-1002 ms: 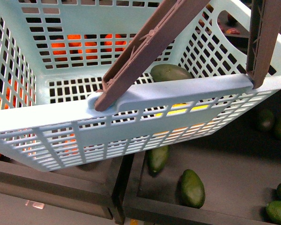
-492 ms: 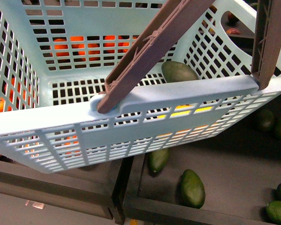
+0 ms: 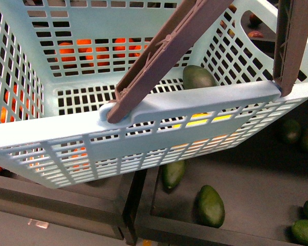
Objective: Pick mango and avocado into basket
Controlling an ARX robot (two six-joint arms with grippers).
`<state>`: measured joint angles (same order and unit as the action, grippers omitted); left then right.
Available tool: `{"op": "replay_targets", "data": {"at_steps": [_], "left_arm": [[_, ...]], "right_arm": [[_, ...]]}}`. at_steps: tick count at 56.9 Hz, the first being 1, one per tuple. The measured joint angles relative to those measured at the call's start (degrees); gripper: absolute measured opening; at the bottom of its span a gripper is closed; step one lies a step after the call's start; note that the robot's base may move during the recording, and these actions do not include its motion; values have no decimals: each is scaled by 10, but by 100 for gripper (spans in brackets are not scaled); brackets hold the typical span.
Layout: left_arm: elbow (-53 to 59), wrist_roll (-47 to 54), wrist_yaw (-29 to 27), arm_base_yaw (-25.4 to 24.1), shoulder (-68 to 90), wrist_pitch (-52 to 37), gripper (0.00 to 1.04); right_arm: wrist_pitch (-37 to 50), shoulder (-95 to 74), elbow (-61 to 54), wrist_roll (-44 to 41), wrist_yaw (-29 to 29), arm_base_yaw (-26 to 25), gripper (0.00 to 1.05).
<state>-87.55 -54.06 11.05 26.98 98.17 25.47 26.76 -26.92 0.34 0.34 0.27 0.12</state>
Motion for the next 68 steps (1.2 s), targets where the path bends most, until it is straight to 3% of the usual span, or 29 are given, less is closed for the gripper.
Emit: {"op": "replay_targets", "data": {"at_steps": [50, 57, 68], "left_arm": [[0, 0, -1, 0, 0, 0, 5], [0, 0, -1, 0, 0, 0, 5], [0, 1, -2, 0, 0, 0, 5]], "right_arm": [[-167, 170, 0, 0, -2, 0, 2], [-263, 251, 0, -1, -2, 0, 2], [-267, 266, 0, -1, -2, 0, 2]]}}
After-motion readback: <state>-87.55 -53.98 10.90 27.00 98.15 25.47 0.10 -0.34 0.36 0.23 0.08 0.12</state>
